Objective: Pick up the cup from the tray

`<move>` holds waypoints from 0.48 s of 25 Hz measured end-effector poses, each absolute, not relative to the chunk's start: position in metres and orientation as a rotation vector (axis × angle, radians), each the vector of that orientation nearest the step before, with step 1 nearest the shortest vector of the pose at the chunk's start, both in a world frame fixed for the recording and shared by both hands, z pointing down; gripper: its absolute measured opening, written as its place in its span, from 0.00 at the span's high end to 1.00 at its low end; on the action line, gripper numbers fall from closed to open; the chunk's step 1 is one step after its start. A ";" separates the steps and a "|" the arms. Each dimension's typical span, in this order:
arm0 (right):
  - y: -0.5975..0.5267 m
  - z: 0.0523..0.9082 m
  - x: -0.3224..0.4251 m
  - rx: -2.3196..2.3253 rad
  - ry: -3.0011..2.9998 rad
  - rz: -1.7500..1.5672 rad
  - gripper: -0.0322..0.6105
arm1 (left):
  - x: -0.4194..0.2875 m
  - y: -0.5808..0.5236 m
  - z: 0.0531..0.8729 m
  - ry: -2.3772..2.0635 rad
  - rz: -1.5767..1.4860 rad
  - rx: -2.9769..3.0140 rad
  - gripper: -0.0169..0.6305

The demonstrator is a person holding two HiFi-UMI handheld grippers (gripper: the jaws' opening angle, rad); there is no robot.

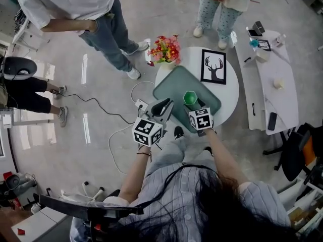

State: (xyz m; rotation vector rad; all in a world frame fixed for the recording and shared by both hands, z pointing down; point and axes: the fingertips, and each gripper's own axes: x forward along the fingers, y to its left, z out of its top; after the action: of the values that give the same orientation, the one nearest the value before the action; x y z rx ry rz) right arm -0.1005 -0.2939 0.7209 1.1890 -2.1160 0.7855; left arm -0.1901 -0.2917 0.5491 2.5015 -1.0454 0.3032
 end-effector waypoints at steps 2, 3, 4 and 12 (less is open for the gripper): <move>-0.295 0.726 -0.103 1.178 -2.114 0.778 0.47 | -0.190 -0.291 0.552 -1.041 0.308 2.497 0.87; -0.296 0.728 -0.105 1.174 -2.113 0.771 0.47 | -0.190 -0.291 0.553 -1.038 0.310 2.495 0.87; -0.298 0.730 -0.106 1.172 -2.111 0.764 0.47 | -0.191 -0.291 0.555 -1.036 0.312 2.492 0.87; -0.313 0.737 -0.112 1.197 -2.111 0.757 0.47 | -0.199 -0.290 0.559 -1.059 0.315 2.465 0.87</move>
State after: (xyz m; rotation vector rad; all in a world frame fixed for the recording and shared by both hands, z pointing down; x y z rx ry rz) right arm -0.1117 -0.3128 0.7368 1.1972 -2.1110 0.7568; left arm -0.1986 -0.2899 0.5585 2.4647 -1.0594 0.3155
